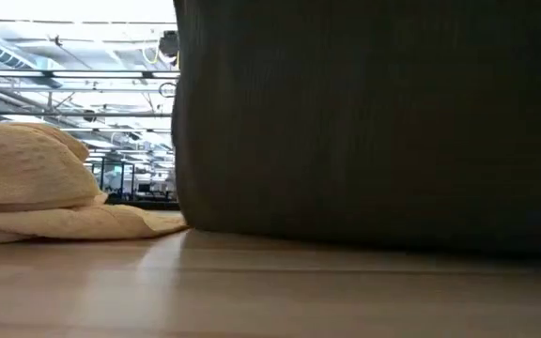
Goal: Fold towel
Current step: Fold the gray towel
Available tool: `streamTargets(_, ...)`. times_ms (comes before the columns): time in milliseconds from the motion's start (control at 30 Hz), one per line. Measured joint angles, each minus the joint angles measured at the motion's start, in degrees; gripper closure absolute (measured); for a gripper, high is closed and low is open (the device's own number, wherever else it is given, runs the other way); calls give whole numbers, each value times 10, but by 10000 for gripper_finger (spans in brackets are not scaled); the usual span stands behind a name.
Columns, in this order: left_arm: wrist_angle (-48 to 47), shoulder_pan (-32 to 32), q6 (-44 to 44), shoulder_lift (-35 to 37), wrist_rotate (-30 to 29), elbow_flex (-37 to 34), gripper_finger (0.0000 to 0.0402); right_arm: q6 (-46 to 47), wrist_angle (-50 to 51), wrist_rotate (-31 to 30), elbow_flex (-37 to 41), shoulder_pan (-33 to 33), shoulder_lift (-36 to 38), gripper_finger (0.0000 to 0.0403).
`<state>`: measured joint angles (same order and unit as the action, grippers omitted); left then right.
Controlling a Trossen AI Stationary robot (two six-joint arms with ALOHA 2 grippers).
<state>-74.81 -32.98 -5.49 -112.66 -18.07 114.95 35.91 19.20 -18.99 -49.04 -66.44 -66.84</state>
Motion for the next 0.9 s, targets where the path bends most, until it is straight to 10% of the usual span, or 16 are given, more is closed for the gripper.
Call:
streamTargets(167,-156,-9,86,5,-123,182,394,-88,-33,-19,-2,-27,128,403)
streamTargets(367,-129,-2,113,60,-15,189,394,-86,29,-47,-2,-52,197,403)
streamTargets(900,-152,51,61,57,-266,171,394,33,300,-176,-2,-55,231,403)
